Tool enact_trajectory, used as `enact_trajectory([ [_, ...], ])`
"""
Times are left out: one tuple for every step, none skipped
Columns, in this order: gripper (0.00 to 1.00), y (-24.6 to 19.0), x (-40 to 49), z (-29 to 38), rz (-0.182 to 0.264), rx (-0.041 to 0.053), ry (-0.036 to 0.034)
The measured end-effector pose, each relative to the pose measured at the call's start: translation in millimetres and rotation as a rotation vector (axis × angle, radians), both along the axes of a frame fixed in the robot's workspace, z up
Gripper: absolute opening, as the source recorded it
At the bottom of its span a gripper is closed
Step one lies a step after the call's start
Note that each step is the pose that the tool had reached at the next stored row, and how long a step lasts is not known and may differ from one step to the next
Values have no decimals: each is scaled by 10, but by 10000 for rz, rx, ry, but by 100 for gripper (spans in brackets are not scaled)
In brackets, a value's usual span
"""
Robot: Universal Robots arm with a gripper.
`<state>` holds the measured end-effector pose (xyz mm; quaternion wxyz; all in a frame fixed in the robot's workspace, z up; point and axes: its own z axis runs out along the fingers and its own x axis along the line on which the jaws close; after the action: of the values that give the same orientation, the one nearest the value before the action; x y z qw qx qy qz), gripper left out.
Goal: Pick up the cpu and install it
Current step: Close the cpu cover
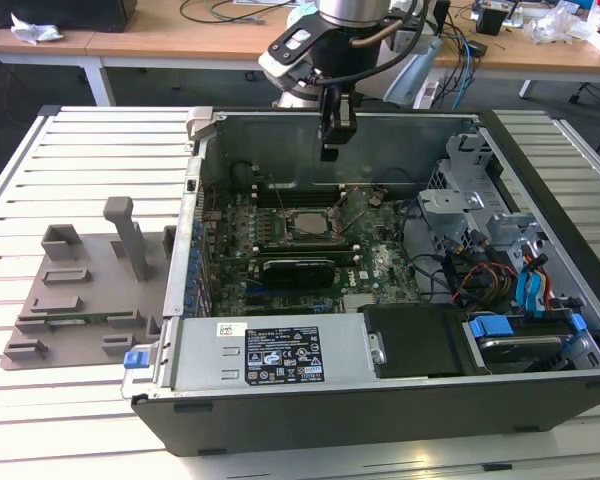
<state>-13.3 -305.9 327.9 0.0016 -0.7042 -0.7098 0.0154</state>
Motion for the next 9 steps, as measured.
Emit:
enact_trajectory([
  [11, 0, 13, 0, 0, 0, 1],
  [11, 0, 27, 0, -1, 0, 2],
  [11, 0, 92, -1, -1, 0, 4],
  [11, 0, 119, -2, 0, 0, 6],
  [11, 1, 139, -3, -1, -1, 6],
  [11, 0, 153, -4, -1, -1, 7],
  [11, 0, 180, -6, -1, -1, 7],
  [11, 0, 200, -7, 1, -1, 8],
  [11, 0, 231, -8, -1, 0, 7],
])
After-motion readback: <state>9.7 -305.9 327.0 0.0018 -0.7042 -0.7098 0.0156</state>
